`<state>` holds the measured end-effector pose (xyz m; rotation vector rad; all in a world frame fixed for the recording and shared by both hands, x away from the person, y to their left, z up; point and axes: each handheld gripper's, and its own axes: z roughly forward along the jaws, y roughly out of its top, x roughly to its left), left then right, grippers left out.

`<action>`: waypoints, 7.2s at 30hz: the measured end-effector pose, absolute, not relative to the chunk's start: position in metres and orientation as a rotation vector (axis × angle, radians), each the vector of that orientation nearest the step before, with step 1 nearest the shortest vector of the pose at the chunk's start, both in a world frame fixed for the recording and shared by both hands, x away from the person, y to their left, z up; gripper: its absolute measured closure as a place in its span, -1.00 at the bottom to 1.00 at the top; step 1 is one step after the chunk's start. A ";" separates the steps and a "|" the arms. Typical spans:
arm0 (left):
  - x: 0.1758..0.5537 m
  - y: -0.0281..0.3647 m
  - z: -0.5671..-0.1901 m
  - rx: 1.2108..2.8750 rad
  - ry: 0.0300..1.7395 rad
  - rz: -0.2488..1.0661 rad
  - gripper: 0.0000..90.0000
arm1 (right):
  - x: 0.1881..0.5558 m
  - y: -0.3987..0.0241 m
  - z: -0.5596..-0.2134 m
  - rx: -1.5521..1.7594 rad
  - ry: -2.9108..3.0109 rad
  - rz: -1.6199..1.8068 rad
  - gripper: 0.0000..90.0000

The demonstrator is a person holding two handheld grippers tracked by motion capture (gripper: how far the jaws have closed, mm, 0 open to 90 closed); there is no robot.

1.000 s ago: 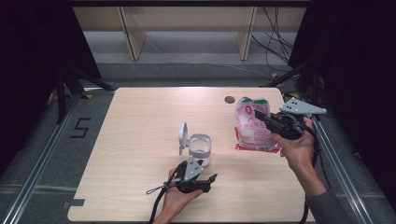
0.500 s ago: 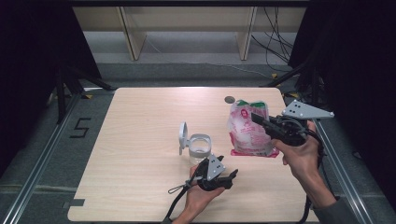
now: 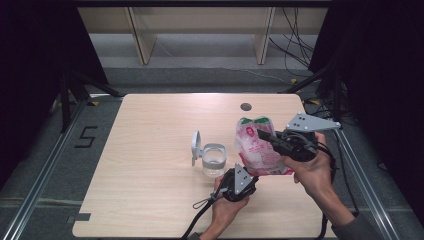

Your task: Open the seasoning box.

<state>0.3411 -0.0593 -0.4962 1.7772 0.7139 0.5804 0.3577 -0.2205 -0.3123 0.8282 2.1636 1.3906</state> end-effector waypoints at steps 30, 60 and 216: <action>0.348 -0.067 -0.503 1.557 0.787 0.409 0.58 | 0.396 -0.157 -0.313 0.825 2.273 1.322 1.00; 0.351 -0.063 -0.507 1.552 0.766 0.345 0.61 | 0.416 -0.127 -0.326 0.793 2.379 1.204 1.00; 0.351 -0.056 -0.505 1.513 0.707 0.344 0.63 | 0.427 -0.096 -0.345 0.757 2.399 1.169 0.98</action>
